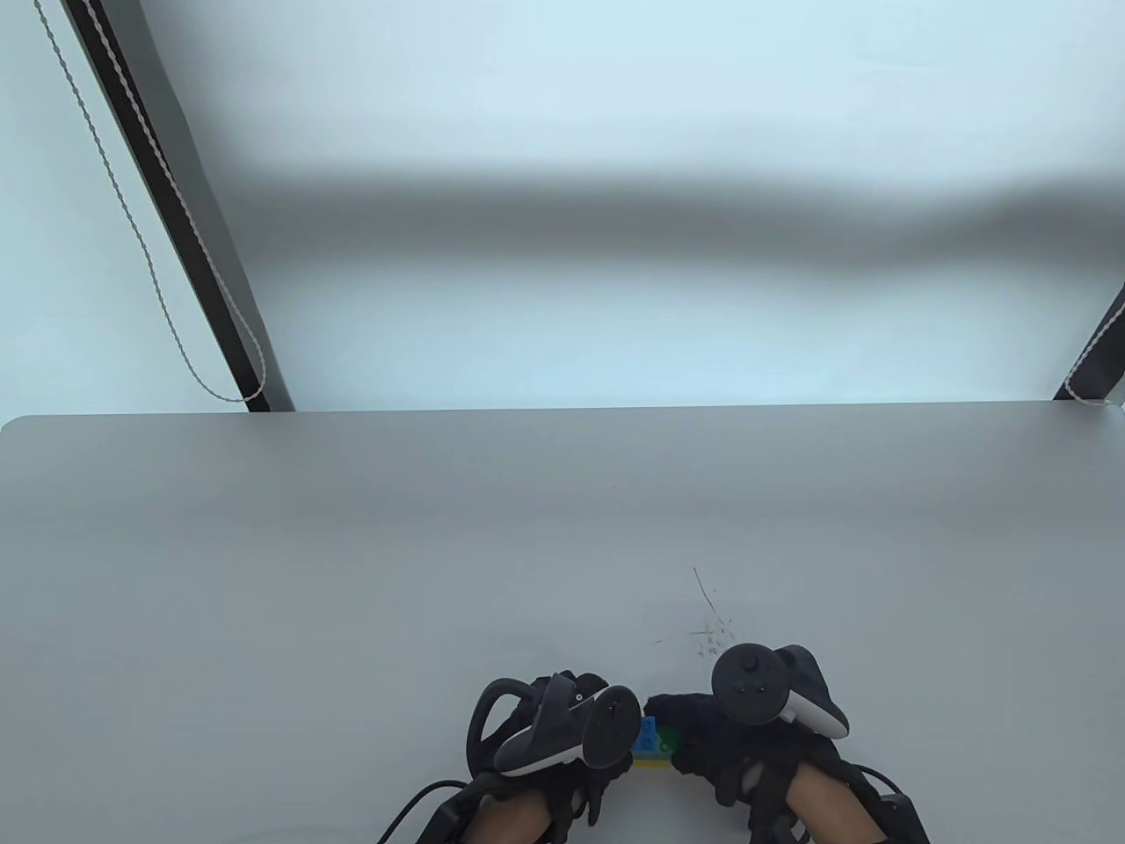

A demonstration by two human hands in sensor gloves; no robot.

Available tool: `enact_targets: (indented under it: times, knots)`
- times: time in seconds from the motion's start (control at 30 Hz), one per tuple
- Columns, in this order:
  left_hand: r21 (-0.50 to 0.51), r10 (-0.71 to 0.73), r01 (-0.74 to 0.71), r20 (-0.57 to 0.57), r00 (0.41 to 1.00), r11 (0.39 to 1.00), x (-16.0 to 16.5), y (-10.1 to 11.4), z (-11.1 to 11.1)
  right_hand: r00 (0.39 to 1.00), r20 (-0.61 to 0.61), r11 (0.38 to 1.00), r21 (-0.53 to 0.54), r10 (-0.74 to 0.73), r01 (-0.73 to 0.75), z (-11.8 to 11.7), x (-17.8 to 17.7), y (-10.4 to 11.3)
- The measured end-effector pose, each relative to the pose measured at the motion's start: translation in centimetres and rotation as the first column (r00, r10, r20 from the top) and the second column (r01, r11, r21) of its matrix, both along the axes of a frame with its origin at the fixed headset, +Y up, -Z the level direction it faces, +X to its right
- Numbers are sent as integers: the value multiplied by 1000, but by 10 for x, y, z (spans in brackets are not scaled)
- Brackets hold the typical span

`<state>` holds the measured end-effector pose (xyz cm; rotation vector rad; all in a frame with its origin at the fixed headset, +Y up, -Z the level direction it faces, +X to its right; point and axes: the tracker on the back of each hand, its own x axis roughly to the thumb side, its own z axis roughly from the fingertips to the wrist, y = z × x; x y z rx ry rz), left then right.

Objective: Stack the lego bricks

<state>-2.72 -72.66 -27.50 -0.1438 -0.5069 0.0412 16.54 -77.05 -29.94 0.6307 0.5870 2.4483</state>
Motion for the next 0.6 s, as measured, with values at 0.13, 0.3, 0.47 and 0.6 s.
enact_targets:
  times: [0.13,0.3,0.47,0.6]
  knots:
    - [-10,20,-20,0,1000,1000,0,-1,-1,1000,0,1000,0,1,-1,0,0,0]
    - [-16,30,-30,-6,1000,999,0,-1,-2,1000,0,1000,2,1,-1,0,0,0]
    - [-32,39,-40,-11,999,999,-1,-2,-4,1000,2,1000,4,0,0,0,0,-1]
    - [-52,50,-51,-19,999,997,-2,-2,-5,1000,2,1000,3,-1,1,0,-1,-1]
